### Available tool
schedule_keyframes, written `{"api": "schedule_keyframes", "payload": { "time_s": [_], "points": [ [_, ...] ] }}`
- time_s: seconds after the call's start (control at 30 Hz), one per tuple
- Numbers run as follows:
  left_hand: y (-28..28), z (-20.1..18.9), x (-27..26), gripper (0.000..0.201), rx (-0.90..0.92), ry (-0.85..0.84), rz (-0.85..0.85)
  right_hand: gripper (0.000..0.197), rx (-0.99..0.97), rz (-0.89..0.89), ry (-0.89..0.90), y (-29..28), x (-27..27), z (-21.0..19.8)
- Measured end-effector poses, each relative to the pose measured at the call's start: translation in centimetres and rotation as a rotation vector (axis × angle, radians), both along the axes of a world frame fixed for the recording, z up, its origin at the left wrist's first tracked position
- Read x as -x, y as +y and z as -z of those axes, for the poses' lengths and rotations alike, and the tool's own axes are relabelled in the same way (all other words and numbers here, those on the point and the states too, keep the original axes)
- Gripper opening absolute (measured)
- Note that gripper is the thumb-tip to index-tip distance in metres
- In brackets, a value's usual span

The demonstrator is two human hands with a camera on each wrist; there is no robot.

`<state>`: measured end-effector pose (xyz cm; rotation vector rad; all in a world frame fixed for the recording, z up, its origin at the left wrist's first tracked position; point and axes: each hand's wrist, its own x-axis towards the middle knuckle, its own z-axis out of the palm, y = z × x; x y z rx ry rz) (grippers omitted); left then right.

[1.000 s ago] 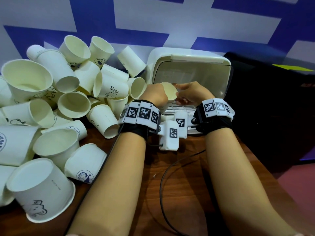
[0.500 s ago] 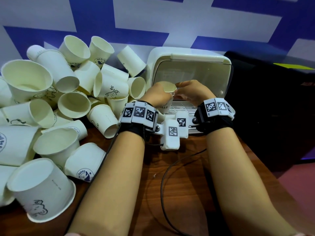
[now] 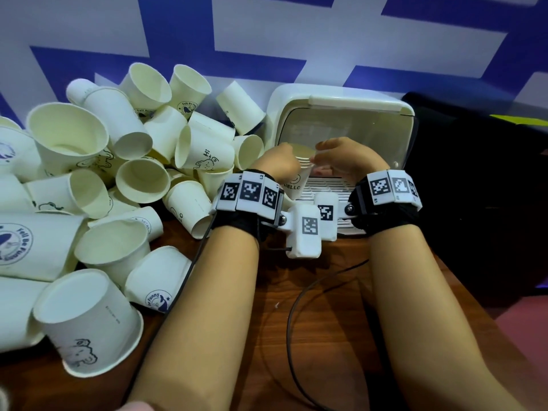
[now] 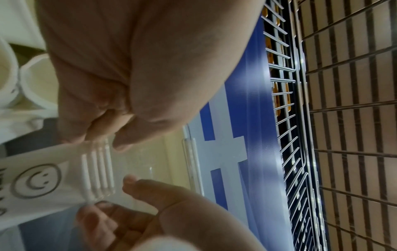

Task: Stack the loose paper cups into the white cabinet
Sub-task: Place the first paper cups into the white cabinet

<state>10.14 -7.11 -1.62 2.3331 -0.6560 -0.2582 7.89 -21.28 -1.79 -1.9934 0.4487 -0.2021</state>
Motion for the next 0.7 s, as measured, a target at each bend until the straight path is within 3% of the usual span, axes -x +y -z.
{"api": "schedule_keyframes", "payload": {
  "time_s": [0.13, 0.23, 0.33, 0.43, 0.57, 0.7],
  "points": [
    [1.1, -1.5, 0.3, 0.038, -0.11, -0.116, -0.012, 0.053, 0.143, -0.001, 0.028, 0.5, 0.4, -0.9],
    [2.0, -2.2, 0.2, 0.035, -0.13, -0.136, -0.019, 0.05, 0.143, -0.004, 0.033, 1.0, 0.7, -1.5],
    [3.3, -3.1, 0.0, 0.024, -0.054, -0.066, -0.021, 0.026, 0.214, -0.049, 0.09, 1.5, 1.4, -2.1],
    [5.3, -3.9, -0.1, 0.024, 0.031, -0.036, -0.076, 0.027, 0.289, -0.116, 0.135, 2.1, 2.1, -2.9],
    [8.5, -4.6, 0.0, 0.023, 0.045, -0.192, -0.237, 0.024, 0.247, -0.227, 0.004, 4.2, 2.4, -3.5],
    [11.0, -4.4, -0.2, 0.011, -0.013, -0.223, -0.318, 0.013, 0.171, -0.326, -0.166, 7.7, 1.9, -3.0]
  ]
}}
